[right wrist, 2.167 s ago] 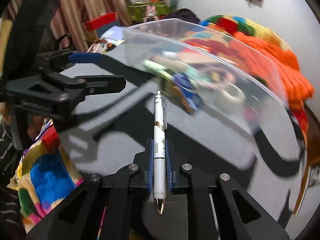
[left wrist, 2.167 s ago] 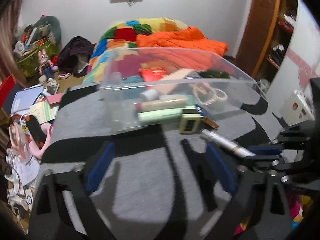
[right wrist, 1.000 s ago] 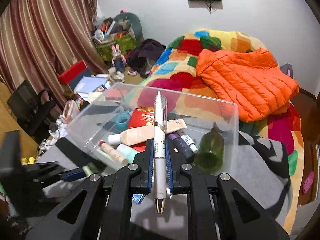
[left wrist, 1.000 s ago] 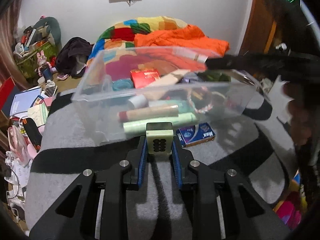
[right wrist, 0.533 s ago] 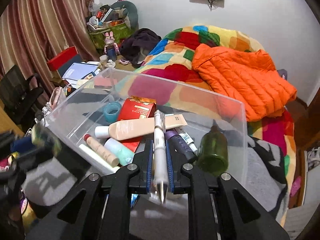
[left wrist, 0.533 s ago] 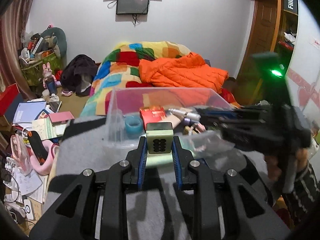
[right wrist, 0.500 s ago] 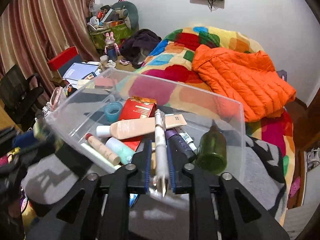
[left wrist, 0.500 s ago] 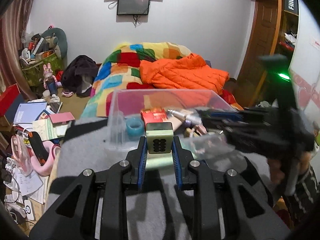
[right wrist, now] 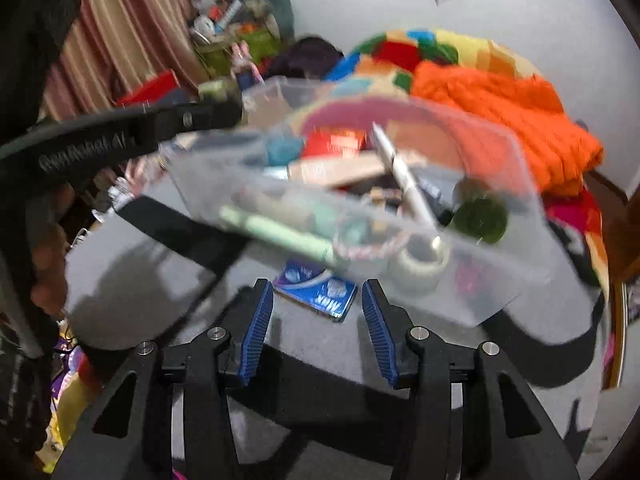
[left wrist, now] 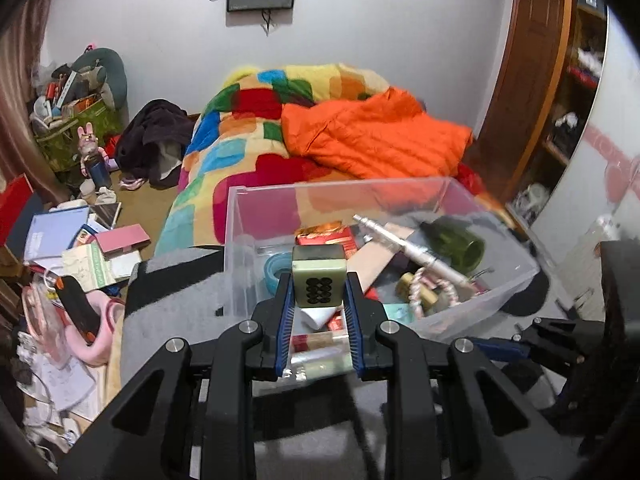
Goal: Organize objects
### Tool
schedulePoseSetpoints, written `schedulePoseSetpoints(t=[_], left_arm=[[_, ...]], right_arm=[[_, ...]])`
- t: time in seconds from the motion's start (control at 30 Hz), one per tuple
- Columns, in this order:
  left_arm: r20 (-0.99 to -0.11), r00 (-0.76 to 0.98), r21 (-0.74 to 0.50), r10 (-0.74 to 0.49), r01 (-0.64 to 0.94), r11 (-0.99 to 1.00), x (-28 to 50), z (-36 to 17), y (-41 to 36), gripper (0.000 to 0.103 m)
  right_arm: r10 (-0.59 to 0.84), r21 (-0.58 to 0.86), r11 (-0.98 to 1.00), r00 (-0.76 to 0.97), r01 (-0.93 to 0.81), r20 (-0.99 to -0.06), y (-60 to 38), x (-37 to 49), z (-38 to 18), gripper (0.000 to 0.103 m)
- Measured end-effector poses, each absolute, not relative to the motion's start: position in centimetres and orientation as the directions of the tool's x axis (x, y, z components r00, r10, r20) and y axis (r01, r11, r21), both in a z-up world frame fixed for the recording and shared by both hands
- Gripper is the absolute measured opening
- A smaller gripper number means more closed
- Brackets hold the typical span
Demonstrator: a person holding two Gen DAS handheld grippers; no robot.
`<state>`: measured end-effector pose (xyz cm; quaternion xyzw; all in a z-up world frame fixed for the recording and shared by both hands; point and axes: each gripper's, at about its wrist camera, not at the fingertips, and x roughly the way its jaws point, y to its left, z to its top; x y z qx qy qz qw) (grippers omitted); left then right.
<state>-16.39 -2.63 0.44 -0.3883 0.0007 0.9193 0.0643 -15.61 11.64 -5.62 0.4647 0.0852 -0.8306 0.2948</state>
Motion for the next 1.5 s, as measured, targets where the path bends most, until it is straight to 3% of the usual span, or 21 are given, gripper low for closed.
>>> schedulePoseSetpoints(t=[0.07, 0.17, 0.3, 0.4, 0.77, 0.83, 0.97, 1.2, 1.5], left_arm=[[-0.728, -0.678, -0.019, 0.097, -0.122, -0.992, -17.1, 0.0, -2.4, 0.024], [-0.743, -0.662, -0.010, 0.095, -0.131, -0.991, -17.7, -0.7, -2.5, 0.024], [-0.746, -0.658, -0.019, 0.107, -0.140, -0.990, -17.8, -1.1, -2.4, 0.024], [-0.759, -0.638, -0.039, 0.130, -0.155, -0.987, -18.0, -1.7, -2.2, 0.024], [-0.750, -0.647, -0.046, 0.137, -0.155, -0.987, -17.3, -0.9, -2.1, 0.026], [-0.729, -0.671, -0.042, 0.133, -0.150, -0.988, -16.6, 0.0, -2.4, 0.031], [-0.666, -0.736, -0.035, 0.121, -0.132, -0.991, -14.6, 2.1, -2.7, 0.057], [-0.612, -0.783, -0.014, 0.112, -0.131, -0.991, -12.1, 3.5, -2.4, 0.066], [-0.600, -0.792, -0.066, 0.111, -0.089, -0.994, -11.0, 2.6, -3.2, 0.073]], right_arm=[[-0.411, 0.159, -0.823, -0.380, 0.545, -0.828, 11.3, -16.1, -6.2, 0.054], [-0.393, 0.163, -0.848, -0.391, 0.504, -0.832, 10.9, -16.7, -6.6, 0.056], [-0.352, 0.121, -0.863, -0.412, 0.491, -0.841, 10.2, -16.4, -7.3, 0.056], [-0.305, 0.050, -0.867, -0.448, 0.496, -0.840, 9.8, -15.6, -7.2, 0.049], [-0.404, 0.096, -0.836, -0.488, 0.541, -0.774, 12.7, -12.4, -3.5, 0.048], [-0.425, 0.104, -0.838, -0.521, 0.536, -0.740, 13.6, -12.2, -1.7, 0.048], [-0.434, 0.111, -0.858, -0.590, 0.502, -0.680, 14.9, -13.2, 1.2, 0.048], [-0.360, 0.097, -0.905, -0.626, 0.414, -0.691, 15.1, -18.2, 1.2, 0.048], [-0.395, 0.141, -0.886, -0.560, 0.442, -0.728, 13.4, -20.1, -1.0, 0.048]])
